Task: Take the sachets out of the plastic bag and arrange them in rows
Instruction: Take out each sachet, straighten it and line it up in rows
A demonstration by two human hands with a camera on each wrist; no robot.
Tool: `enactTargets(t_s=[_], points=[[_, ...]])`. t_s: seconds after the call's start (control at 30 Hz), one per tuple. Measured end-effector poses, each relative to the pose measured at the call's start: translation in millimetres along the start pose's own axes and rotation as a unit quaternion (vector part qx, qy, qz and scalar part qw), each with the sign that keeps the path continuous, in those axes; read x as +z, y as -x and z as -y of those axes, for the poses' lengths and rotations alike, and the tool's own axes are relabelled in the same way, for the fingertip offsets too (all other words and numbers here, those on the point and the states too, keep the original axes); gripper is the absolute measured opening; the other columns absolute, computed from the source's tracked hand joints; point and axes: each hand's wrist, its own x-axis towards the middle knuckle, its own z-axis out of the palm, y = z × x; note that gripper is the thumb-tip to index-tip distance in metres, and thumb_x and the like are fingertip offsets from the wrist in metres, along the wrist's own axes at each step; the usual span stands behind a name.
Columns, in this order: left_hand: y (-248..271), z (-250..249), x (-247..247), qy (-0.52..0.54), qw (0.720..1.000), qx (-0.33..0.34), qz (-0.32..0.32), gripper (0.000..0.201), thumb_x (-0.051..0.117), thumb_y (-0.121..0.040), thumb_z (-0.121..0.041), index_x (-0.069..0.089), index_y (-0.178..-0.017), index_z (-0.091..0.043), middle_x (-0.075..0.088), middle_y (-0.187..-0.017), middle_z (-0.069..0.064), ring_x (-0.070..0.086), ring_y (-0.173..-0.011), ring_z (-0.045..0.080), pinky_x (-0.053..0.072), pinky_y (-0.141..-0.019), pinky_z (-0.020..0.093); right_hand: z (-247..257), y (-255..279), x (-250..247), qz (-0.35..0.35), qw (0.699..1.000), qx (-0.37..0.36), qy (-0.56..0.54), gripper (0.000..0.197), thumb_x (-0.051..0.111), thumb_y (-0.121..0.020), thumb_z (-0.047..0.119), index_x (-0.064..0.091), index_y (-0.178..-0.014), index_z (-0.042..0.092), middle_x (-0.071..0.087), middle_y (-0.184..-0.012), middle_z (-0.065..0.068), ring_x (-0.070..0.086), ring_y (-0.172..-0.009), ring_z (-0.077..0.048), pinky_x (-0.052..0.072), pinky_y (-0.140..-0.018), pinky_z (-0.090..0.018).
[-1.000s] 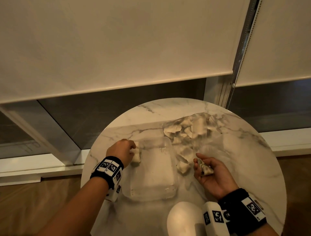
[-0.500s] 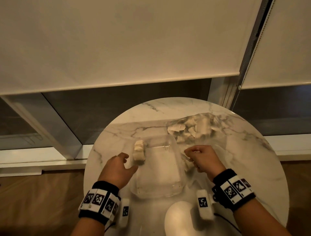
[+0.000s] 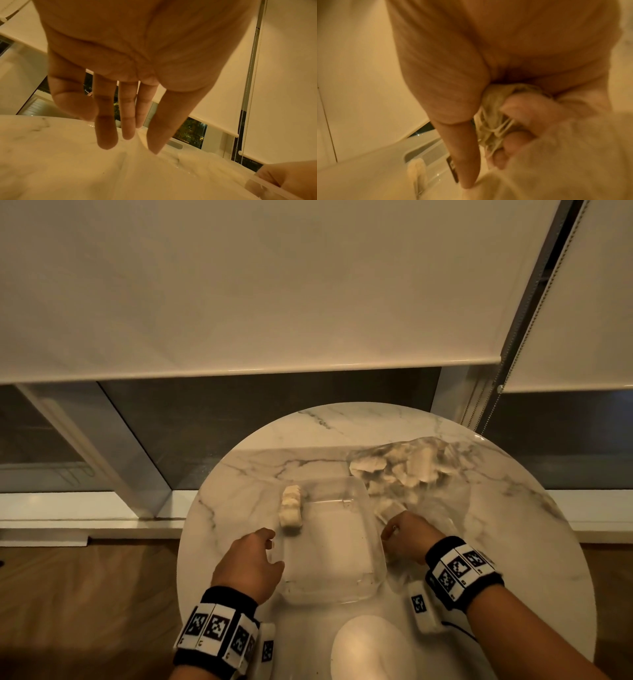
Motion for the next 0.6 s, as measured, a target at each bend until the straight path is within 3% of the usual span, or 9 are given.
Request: enactTargets(t_s=[0.17, 0.33, 0.6], points=[[3, 1, 3, 0.013, 1.000, 0.008, -0.009, 0.054, 0.066, -0.089, -0.027, 0.050, -0.140, -0.029, 0.061, -0.127, -0.012, 0.060, -0.112, 0.015, 0.050, -0.097, 0.036, -3, 8, -3, 0.014, 1.000, -0.014, 0.004, 0.018, 0.077, -0.079, 0.034, 0.072, -0.093, 0.025, 0.066, -0.090, 0.007, 0.061, -0.081, -0.009, 0.043, -0.056, -0.019], [6, -1, 5, 0.020, 1.000, 0.011, -0.016, 0.053, 0.061, -0.093, -0.024, 0.046, -0.143, -0.029, 0.059, -0.131, -0.010, 0.057, -0.118, 0.015, 0.048, -0.097, 0.031, -5, 15, -3, 0.002, 1.000, -0.027, -0.005, 0.010, 0.077, -0.080, 0.030, 0.072, -0.087, 0.024, 0.067, -0.091, 0.008, 0.061, -0.083, -0.007, 0.043, -0.061, -0.018], [4, 1, 8, 0.028, 0.999, 0.014, -0.011, 0.054, 0.061, -0.093, -0.026, 0.044, -0.144, -0.030, 0.059, -0.129, -0.012, 0.061, -0.107, 0.015, 0.050, -0.094, 0.033, -6, 29, -12, -0.022, 0.996, -0.055, -0.069, 0.004, 0.076, -0.084, 0.020, 0.075, -0.081, 0.018, 0.063, -0.080, 0.011, 0.054, -0.069, -0.001, 0.035, -0.050, -0.013]])
